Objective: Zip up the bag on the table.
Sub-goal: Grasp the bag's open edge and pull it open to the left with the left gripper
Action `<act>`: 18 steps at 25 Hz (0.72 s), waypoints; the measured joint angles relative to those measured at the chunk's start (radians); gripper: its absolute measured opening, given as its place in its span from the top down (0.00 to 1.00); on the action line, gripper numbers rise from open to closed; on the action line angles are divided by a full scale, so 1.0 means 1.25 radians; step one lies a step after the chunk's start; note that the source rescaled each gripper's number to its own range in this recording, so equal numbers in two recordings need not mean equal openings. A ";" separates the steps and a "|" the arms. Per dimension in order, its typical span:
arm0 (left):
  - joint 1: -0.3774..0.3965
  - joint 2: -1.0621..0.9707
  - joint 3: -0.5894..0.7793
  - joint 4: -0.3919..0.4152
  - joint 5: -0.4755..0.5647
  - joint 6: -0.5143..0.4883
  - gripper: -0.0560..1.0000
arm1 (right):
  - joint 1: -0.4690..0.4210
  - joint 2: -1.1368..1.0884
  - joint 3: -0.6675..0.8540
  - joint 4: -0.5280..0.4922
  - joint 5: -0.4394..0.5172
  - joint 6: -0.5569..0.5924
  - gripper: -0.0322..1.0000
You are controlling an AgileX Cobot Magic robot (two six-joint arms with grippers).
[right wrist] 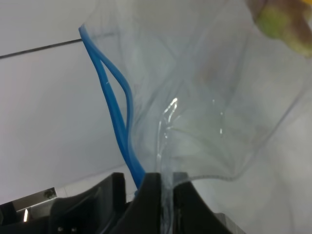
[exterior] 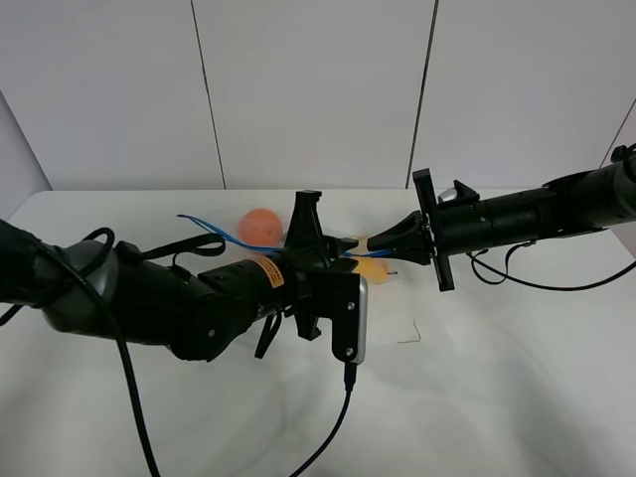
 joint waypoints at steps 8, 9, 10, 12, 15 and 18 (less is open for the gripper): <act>0.000 0.000 0.000 0.014 0.000 -0.022 0.71 | 0.000 0.000 0.000 0.000 0.000 0.000 0.97; 0.000 0.000 0.000 0.020 0.000 -0.030 0.71 | 0.000 0.000 0.000 0.000 0.000 0.000 0.97; 0.000 0.000 0.000 0.024 0.000 -0.040 0.72 | 0.000 0.000 0.000 0.000 0.000 0.000 0.97; 0.000 0.000 0.000 0.028 0.007 -0.056 0.81 | 0.000 0.000 0.000 0.000 0.000 0.000 0.97; 0.000 0.000 0.000 0.029 0.031 -0.061 0.95 | 0.000 0.000 0.000 -0.001 0.000 0.000 0.97; 0.000 0.000 0.000 0.029 0.037 -0.063 0.95 | 0.001 0.000 0.001 -0.005 -0.002 0.000 0.97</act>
